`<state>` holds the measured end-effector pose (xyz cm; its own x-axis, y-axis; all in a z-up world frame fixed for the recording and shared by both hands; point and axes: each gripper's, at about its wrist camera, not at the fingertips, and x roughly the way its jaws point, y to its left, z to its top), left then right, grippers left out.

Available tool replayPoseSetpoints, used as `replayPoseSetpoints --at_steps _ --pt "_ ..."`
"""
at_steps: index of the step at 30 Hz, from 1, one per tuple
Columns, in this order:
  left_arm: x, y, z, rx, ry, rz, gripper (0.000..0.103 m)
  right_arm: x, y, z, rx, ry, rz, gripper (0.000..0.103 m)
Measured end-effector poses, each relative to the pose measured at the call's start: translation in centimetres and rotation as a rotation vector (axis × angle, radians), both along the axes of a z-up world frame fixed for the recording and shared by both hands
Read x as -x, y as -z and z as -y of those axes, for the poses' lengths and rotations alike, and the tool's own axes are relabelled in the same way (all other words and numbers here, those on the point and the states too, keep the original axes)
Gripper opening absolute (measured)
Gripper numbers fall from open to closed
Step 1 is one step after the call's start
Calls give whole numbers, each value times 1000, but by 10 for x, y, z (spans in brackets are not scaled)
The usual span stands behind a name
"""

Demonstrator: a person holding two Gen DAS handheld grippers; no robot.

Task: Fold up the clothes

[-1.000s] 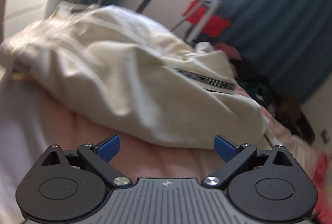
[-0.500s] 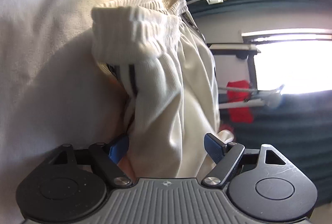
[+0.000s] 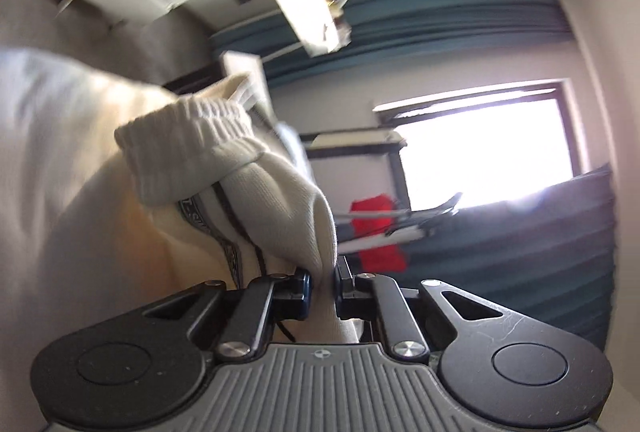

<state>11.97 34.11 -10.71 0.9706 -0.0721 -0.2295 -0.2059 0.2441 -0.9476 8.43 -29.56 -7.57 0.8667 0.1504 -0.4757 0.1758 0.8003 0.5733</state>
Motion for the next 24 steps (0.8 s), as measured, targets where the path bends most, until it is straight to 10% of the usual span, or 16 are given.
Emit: replayPoseSetpoints --at_steps 9,12,19,24 --pt "1 17 -31 -66 -99 -183 11 -110 18 64 -141 167 -80 84" --pt "4 11 -32 -131 -111 -193 11 -151 30 85 -178 237 -113 66" --pt "-9 8 -10 -242 -156 -208 11 -239 52 102 -10 331 -168 57" --pt "-24 7 4 -331 -186 -201 11 -265 54 100 56 360 -98 10"
